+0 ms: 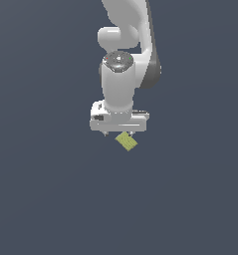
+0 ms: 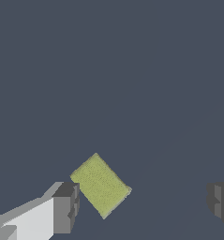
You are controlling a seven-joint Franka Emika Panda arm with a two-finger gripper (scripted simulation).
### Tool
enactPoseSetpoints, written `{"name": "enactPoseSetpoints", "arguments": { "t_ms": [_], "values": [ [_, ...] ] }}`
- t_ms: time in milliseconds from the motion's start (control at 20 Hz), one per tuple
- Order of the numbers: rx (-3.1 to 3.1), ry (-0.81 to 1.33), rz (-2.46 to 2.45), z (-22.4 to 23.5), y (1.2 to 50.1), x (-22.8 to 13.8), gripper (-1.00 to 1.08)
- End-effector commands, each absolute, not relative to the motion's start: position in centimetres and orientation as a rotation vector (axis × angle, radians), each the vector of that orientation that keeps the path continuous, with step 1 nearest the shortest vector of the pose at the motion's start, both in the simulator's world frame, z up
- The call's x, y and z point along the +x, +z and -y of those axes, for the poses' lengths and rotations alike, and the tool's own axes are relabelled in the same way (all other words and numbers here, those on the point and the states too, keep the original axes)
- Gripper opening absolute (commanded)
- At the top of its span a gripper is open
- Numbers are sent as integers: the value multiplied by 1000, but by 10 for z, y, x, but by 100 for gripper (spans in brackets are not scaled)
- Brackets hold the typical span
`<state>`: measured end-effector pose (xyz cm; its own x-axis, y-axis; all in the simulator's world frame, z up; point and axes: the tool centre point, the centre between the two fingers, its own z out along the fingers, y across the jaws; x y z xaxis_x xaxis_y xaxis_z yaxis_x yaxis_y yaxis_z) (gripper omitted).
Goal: Pick up the object and move it to a goal position.
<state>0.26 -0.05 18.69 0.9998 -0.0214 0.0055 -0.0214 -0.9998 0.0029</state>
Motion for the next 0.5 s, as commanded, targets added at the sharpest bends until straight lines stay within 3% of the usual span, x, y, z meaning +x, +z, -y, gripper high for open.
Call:
{"name": "enactPoseSetpoints", "arguments": {
  "t_ms": [0,450],
  "values": [
    [3138,9,34,1,187,3,100],
    [3153,-48,149,22,179,-7,100]
  ]
}}
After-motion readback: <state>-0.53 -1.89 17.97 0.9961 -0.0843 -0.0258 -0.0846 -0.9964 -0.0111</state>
